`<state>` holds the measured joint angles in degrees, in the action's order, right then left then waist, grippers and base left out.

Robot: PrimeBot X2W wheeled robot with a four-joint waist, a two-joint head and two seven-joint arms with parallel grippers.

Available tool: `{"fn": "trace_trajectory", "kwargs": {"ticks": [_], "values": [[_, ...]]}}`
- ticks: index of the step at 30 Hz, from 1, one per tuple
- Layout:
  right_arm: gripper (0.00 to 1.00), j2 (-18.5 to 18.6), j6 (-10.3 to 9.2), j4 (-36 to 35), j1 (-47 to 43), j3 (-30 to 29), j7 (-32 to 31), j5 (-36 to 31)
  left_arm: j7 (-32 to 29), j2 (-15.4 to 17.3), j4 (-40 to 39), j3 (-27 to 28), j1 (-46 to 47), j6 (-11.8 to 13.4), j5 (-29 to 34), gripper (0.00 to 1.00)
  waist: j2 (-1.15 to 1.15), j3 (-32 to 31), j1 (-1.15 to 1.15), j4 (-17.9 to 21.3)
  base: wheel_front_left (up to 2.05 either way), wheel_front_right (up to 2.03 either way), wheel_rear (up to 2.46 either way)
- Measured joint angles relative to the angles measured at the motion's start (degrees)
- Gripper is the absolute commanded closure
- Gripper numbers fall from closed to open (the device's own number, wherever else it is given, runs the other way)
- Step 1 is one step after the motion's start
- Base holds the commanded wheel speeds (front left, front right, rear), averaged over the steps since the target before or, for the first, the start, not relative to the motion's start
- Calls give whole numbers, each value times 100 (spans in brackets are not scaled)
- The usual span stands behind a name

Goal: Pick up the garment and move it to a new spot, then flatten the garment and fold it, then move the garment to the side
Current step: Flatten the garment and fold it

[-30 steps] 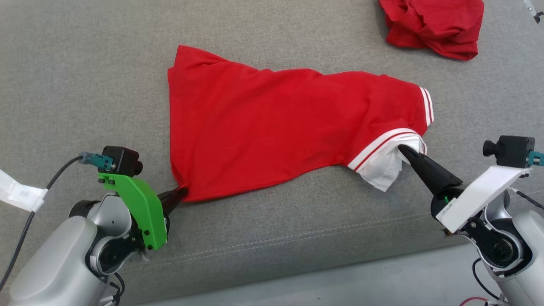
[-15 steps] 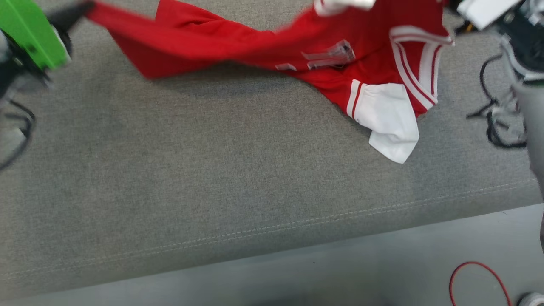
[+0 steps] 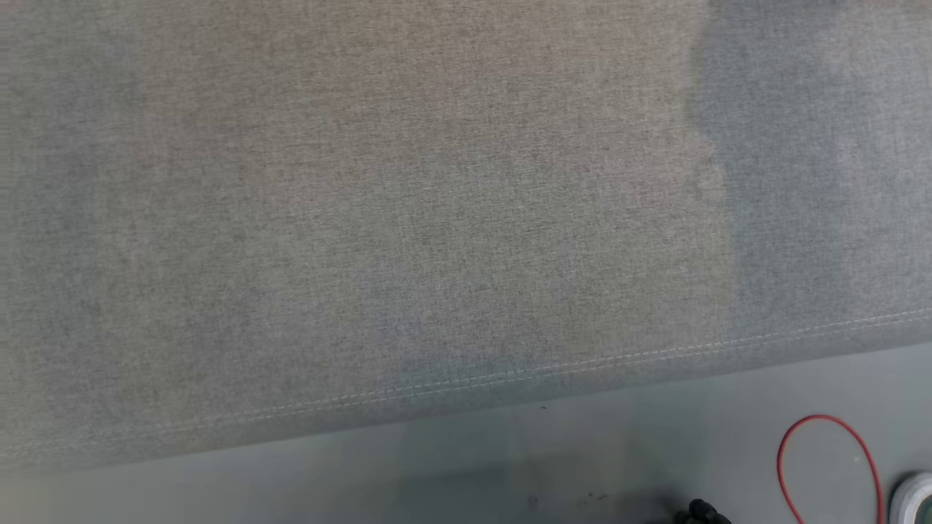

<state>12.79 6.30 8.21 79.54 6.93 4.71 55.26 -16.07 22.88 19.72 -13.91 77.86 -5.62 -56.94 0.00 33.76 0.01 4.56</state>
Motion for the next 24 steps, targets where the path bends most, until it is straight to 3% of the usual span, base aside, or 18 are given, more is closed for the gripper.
{"fn": "trace_trajectory", "kwargs": {"ticks": [6,13,24], "values": [[100,4,82,582,-1619,636,40,40,59,-52,577,-510,-1640,-100,-105,100,0,-226,-1,-119,0,0,0],[100,5,82,918,-3330,933,79,472,326,-204,745,-970,-3288,-149,-290,100,0,-701,-1,-191,0,0,0],[100,387,76,465,-5272,1370,83,1169,1157,-397,586,-1272,-5030,-151,-297,100,0,-1567,-2,-200,0,0,0]]}}
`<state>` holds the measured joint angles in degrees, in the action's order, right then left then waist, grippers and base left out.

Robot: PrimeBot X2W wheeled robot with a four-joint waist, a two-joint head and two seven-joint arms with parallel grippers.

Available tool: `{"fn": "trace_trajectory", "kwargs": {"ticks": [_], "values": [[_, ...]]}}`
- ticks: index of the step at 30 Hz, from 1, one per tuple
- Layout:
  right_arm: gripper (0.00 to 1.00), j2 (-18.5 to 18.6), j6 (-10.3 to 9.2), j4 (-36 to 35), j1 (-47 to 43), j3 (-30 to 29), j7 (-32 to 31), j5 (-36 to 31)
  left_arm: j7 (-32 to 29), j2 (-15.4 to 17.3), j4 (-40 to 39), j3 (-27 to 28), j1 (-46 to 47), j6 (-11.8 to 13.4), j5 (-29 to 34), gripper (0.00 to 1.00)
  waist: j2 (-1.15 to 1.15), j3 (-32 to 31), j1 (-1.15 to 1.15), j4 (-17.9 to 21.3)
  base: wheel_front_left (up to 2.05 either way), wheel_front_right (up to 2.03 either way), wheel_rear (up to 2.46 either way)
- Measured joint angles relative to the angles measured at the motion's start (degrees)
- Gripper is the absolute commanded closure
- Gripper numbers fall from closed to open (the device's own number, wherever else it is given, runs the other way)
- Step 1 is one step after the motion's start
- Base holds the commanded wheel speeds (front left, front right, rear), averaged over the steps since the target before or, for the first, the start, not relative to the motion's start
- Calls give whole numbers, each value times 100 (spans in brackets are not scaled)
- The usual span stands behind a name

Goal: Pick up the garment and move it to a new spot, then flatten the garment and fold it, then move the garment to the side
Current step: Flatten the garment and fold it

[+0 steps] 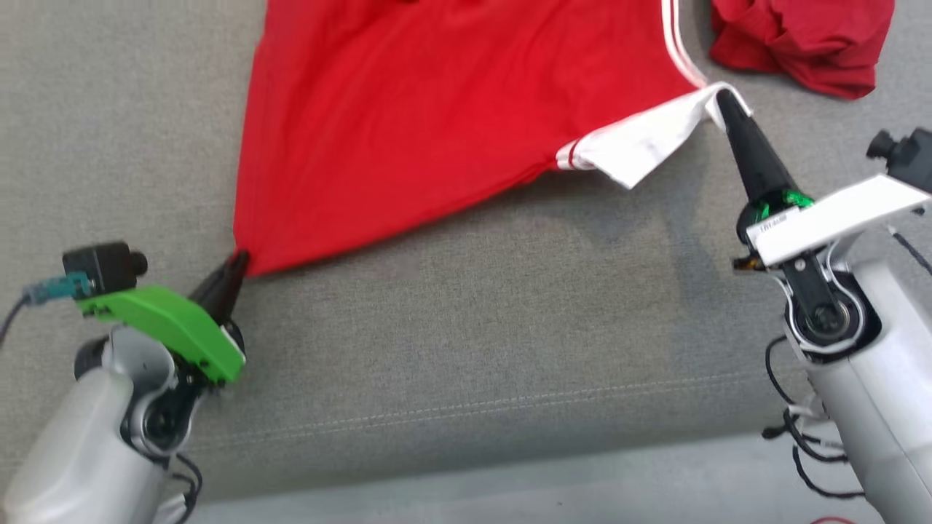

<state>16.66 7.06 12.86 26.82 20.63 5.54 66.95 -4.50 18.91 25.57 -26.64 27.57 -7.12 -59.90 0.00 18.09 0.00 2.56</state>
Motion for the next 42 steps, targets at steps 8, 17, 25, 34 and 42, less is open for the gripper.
{"fn": "trace_trajectory", "kwargs": {"ticks": [8,17,25,34,42], "values": [[100,573,0,-556,-1073,-52,22,346,0,274,-277,-169,-905,0,-100,100,0,-598,0,-19,0,0,0],[100,1094,0,-784,-2270,-79,-278,753,-325,547,-566,-226,-1713,0,-437,100,0,-1116,0,-106,0,0,0],[100,1322,0,-1062,-2604,21,-470,770,-603,632,-931,-355,-2045,0,-491,100,0,-1207,0,-159,0,0,0],[100,1628,0,-1073,-2849,267,-756,571,-765,805,-1038,-435,-2218,103,-589,100,0,-897,0,-117,0,0,0],[100,1614,-1,-1093,-2825,225,-708,467,-697,824,-1152,-443,-2173,186,-325,100,0,-584,0,-63,0,0,0]]}}
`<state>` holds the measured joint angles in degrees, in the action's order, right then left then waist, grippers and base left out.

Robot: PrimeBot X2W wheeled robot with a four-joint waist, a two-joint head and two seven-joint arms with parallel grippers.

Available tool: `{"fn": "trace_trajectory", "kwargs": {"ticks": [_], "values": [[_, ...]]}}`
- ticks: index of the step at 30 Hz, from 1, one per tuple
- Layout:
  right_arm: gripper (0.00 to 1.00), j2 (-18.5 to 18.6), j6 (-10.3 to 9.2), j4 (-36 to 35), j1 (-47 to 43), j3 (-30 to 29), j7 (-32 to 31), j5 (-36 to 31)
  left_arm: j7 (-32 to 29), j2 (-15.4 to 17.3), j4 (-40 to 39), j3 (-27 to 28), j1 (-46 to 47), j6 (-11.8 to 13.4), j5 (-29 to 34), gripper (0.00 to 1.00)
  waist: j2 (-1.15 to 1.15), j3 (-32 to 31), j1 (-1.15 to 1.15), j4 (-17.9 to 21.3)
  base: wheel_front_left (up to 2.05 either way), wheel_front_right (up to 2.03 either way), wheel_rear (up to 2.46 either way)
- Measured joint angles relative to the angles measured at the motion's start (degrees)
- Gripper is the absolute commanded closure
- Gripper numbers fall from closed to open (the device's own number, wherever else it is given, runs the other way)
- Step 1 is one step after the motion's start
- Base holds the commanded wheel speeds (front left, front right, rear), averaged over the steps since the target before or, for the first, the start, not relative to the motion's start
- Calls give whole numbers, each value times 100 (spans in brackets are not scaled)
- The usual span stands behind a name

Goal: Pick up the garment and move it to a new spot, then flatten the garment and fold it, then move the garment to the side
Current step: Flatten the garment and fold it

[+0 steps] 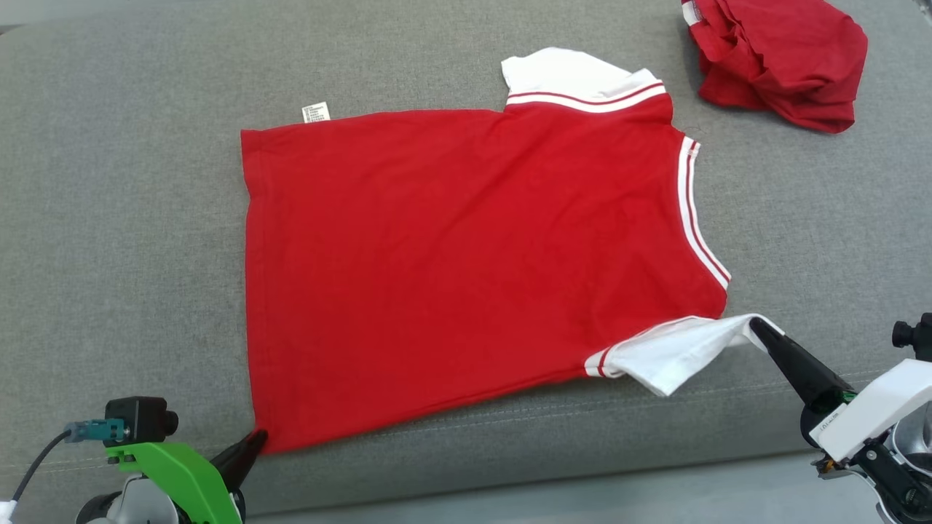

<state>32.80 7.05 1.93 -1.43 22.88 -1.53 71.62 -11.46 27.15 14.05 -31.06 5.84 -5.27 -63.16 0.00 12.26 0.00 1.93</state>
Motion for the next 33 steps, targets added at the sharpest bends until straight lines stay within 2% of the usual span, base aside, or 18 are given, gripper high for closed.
{"fn": "trace_trajectory", "kwargs": {"ticks": [7,15,21,33], "values": [[100,-88,0,-77,126,37,8,-9,402,-119,-38,142,180,9,91,100,0,144,0,-1,0,0,0],[100,-155,-1,-109,125,36,70,-4,534,-127,40,142,183,74,119,100,0,139,0,-33,0,0,0],[100,-278,0,-277,155,-54,190,208,633,-447,-123,332,185,16,-222,100,0,106,0,-50,0,0,0],[100,140,0,-436,336,267,-517,221,-575,202,-463,-143,327,-35,-312,100,0,516,0,0,0,0,0]]}}
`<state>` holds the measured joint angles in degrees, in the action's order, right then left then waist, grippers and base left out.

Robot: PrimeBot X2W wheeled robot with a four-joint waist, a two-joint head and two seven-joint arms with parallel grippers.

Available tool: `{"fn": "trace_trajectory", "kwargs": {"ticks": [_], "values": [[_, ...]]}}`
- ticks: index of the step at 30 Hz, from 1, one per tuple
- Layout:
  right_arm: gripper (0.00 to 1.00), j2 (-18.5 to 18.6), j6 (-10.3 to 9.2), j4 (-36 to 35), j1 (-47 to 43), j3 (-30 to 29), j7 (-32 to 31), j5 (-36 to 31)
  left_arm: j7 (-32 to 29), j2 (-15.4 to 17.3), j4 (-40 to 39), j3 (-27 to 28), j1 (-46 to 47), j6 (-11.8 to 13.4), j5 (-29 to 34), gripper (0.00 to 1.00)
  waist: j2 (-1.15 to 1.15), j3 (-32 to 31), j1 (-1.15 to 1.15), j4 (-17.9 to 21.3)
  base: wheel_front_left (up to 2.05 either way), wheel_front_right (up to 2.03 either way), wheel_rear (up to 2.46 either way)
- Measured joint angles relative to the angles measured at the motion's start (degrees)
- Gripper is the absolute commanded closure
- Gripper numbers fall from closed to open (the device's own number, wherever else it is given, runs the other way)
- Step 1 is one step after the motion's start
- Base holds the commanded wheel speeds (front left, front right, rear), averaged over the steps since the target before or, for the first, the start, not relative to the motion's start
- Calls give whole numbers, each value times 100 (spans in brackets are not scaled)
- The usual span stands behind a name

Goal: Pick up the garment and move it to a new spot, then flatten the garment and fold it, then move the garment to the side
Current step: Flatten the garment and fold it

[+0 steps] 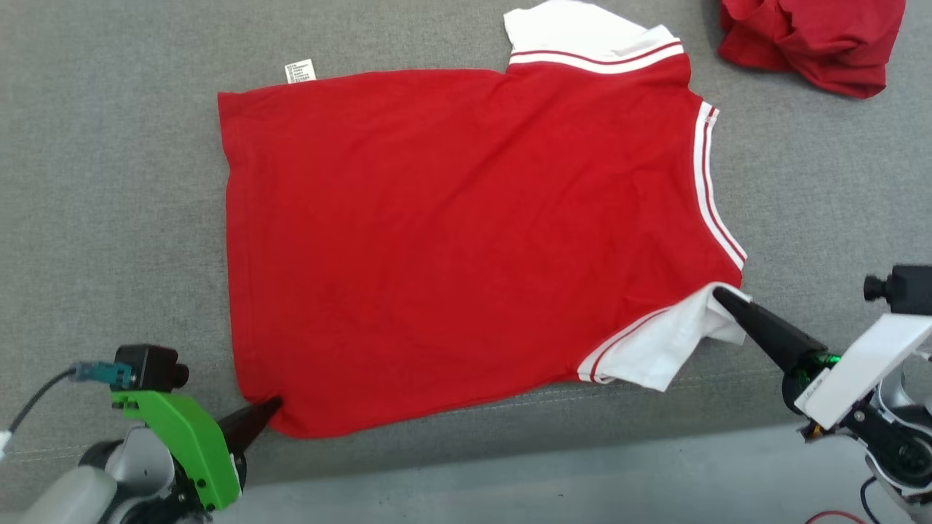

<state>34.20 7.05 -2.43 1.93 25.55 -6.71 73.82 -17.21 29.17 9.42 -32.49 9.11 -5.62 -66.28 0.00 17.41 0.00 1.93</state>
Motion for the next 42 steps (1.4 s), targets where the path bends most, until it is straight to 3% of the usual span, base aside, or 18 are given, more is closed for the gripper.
{"fn": "trace_trajectory", "kwargs": {"ticks": [7,10,13,17,20,22,25,27,35,42], "values": [[100,219,-31,-176,1773,124,-1105,77,-1283,294,-374,-40,1579,-35,-252,100,0,476,0,83,0,0,0],[100,156,-339,-120,2925,86,-1707,370,-1786,129,-404,186,2535,-2,-800,100,0,702,0,125,0,0,0],[100,-229,-725,-11,4342,-253,-1841,452,-1702,142,-281,621,3821,234,-431,100,0,935,1,172,0,0,0],[100,-980,-1005,-155,6079,-1174,-1109,274,-818,158,-382,1528,5786,337,397,100,0,1249,1,247,0,0,0],[100,-1422,-886,-103,7121,-1875,-76,107,1,-222,-417,1948,6837,255,599,100,0,1467,1,281,0,0,0],[100,-1529,-653,-56,7607,-2029,437,-96,322,-397,-318,2117,7002,200,634,100,0,1567,1,286,0,0,0],[100,-1446,-272,201,7518,-1488,522,-480,360,-478,143,1920,6645,88,525,100,0,1607,2,245,0,0,0],[100,-1444,-152,510,7003,-1071,509,-637,259,-464,439,1559,6091,10,527,100,0,1583,2,207,0,0,0],[100,-1539,-76,1540,4498,-580,818,-593,401,-643,1588,1267,3667,-52,-71,100,0,1293,1,52,0,0,0],[100,-1670,-24,1752,3491,-822,1452,-308,884,-1021,1907,1116,2765,-151,-165,100,0,962,0,20,0,0,0]]}}
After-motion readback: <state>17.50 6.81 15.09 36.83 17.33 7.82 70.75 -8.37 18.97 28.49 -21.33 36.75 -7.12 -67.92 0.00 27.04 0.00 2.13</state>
